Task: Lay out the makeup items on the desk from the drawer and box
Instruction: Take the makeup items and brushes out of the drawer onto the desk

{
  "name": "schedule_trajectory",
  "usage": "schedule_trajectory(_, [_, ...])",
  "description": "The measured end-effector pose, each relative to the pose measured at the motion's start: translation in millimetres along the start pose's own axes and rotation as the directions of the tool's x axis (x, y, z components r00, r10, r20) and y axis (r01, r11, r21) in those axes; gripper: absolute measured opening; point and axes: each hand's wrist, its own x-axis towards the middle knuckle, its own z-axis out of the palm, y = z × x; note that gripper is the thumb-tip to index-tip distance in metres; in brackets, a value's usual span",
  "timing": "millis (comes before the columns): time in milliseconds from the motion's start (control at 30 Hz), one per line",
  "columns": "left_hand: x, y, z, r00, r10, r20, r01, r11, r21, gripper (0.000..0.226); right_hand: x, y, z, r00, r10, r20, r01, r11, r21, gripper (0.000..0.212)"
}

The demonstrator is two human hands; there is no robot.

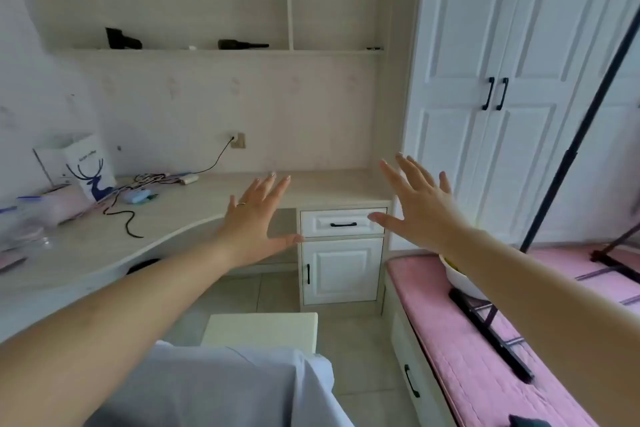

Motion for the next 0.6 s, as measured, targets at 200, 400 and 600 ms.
schedule_trajectory(200, [46.1,15.9,103.0,0.978,-0.113,0.174,0.118,0.993,-0.019,0.105,18.4,89.5,78.2,0.991,0.028,0.131,-0.029,1.0,0.003,0.091])
schedule_trajectory(400, [91.4,31.7,181.8,0.933,-0.202,0.299,0.208,0.978,0.013,0.103,43.8,164.5,142.2,0.958,0.008,0.287,-0.025,0.998,0.056,0.091])
schedule_trajectory(600, [134.3,38.2,222.4,0.907,-0.304,0.29,0.332,0.942,-0.052,0.097,81.4,208.0,200.0,0.897,0.068,0.438,-0.165,0.968,0.188,0.085])
